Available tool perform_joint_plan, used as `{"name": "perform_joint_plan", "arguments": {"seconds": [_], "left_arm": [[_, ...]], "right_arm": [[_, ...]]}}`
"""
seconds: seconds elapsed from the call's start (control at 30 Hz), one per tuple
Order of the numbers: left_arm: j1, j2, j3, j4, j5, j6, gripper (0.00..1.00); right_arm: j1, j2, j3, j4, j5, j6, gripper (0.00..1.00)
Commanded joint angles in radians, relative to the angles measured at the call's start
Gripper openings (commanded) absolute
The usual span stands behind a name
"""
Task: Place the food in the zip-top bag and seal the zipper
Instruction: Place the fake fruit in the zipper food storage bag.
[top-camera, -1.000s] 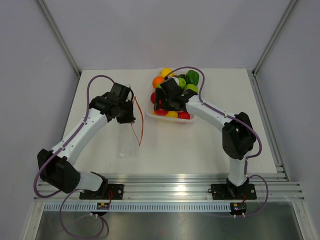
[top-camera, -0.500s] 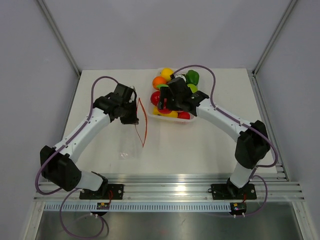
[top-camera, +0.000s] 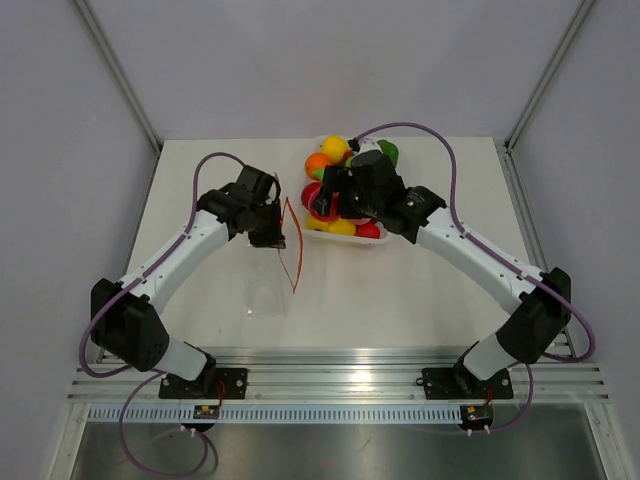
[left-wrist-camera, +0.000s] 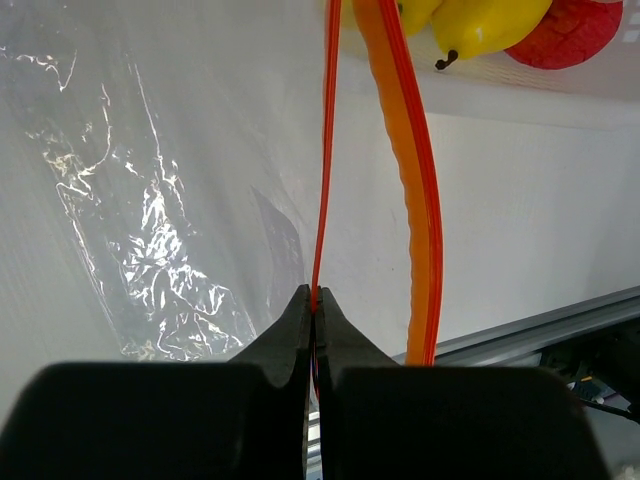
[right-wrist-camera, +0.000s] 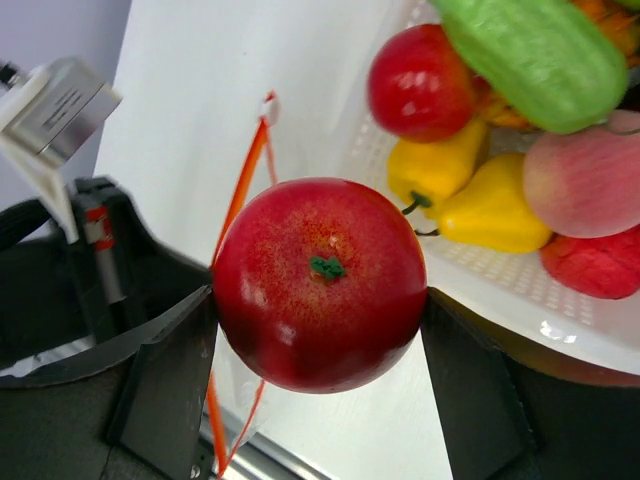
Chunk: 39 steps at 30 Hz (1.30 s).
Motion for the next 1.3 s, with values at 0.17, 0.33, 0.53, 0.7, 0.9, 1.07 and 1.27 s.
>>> {"name": "perform_joint_plan", "arguments": {"seconds": [0.17,0.33,0.53,0.7,0.9,1.07,1.27], "left_arm": [[-0.005,0.005,0.06,0.039,0.057,-0.011,0.0],[-0.005,0.0,0.069,0.046,0.081,-0.01,0.0],[-0.005,-0.021,0.073,0.074,0.146,-0.013,0.0],[-0.005,-0.037,0.084,0.088,0.193,-0.014,0.0],[-0.005,-0.052,0.084,0.132,0.276,-0.028,0.0],[-0.004,-0.063,0.087,0.173,0.34,-0.049,0.0],[-0.004,-0.061,0.083,0.163,0.327,-0.051,0.0]], "right_arm": [[0.106,0.034,0.007,0.067,-0.072,0.053,0.56],[0.117,0.077,-0.01,0.076,-0.115,0.064,0.56],[0.116,0.123,-0.024,0.042,-0.086,0.061,0.55],[0.117,0.123,-0.043,0.021,-0.037,0.059,0.55],[0.117,0.117,-0.05,0.001,-0.029,0.047,0.57],[0.117,0.112,-0.044,-0.023,-0.027,0.026,0.77],[0.117,0.04,-0.038,-0.053,-0.02,0.007,0.95]]}}
